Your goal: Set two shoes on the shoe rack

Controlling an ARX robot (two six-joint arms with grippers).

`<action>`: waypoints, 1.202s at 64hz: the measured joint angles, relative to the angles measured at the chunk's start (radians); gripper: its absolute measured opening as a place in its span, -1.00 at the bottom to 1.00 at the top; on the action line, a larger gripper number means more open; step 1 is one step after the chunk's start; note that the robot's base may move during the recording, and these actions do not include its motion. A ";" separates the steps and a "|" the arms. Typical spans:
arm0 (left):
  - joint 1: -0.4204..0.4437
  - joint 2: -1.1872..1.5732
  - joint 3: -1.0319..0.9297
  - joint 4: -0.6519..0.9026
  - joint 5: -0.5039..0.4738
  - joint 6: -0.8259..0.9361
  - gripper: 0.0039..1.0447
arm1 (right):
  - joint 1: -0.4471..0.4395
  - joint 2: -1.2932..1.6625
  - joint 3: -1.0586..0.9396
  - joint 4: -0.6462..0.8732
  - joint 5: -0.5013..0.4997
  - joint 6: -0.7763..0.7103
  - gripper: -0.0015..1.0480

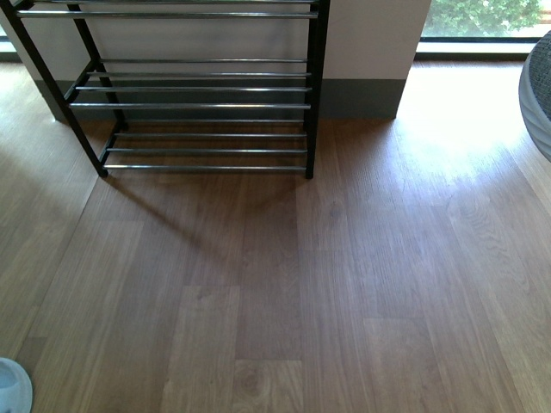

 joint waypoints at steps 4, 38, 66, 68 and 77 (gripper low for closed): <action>0.000 0.000 0.000 0.000 0.001 0.000 -0.98 | 0.000 0.000 0.000 0.000 0.000 0.000 -0.97; -0.002 0.000 0.000 0.000 0.005 0.000 -0.98 | 0.000 0.000 0.000 0.000 0.005 0.000 -0.97; -0.002 0.000 -0.001 0.000 -0.010 0.000 -0.98 | 0.001 0.000 -0.002 0.000 -0.011 0.001 -0.97; -0.002 0.000 -0.001 0.000 -0.008 0.000 -0.98 | 0.001 0.000 -0.002 0.000 -0.012 0.000 -0.97; -0.002 0.000 -0.001 0.000 -0.002 0.000 -0.98 | 0.001 -0.001 -0.002 0.000 -0.006 0.000 -0.97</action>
